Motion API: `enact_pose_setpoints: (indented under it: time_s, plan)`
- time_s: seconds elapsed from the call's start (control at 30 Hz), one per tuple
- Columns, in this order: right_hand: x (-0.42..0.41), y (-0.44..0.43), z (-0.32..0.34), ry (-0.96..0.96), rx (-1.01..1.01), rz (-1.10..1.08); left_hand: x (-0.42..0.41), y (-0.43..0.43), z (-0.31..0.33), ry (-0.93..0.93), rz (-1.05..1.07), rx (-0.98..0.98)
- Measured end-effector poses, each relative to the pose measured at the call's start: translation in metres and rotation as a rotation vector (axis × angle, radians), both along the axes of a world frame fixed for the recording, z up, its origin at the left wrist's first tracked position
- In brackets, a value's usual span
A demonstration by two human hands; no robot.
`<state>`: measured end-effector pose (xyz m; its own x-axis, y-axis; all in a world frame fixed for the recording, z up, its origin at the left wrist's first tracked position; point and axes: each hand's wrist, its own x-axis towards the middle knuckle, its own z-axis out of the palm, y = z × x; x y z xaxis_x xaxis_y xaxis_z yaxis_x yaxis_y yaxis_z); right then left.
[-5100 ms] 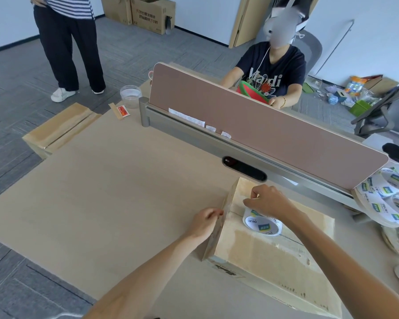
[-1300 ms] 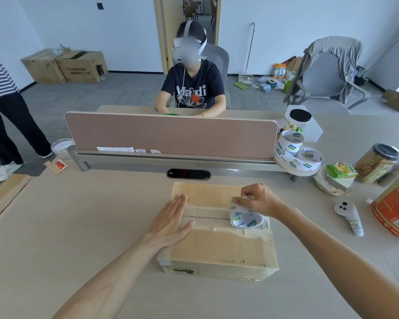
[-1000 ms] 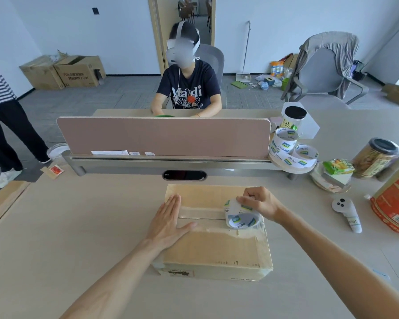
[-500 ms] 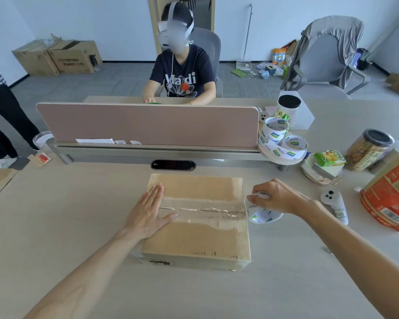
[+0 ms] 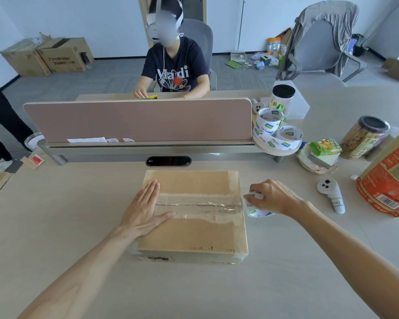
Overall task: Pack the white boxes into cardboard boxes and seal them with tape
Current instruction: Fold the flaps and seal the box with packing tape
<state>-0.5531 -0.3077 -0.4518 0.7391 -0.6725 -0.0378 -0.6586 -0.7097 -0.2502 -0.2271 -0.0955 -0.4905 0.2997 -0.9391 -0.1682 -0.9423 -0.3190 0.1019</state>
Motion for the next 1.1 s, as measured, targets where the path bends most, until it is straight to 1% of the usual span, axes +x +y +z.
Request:
enact_pose_setpoints:
  time_s: [0.33,0.77,0.97,1.1]
  plan:
    - [-0.002,0.004,-0.004,0.015,-0.017,-0.002,-0.002,0.000,0.003,0.001,0.001,0.002]
    - [-0.004,0.009,-0.014,0.024,0.025,-0.006,-0.002,0.000,0.003,0.011,0.006,0.014]
    - [-0.006,0.011,-0.030,-0.016,0.029,-0.001,-0.002,0.001,0.002,0.015,-0.003,0.009]
    - [-0.009,0.017,-0.042,-0.075,0.076,-0.028,0.000,0.000,-0.003,0.021,-0.021,-0.009]
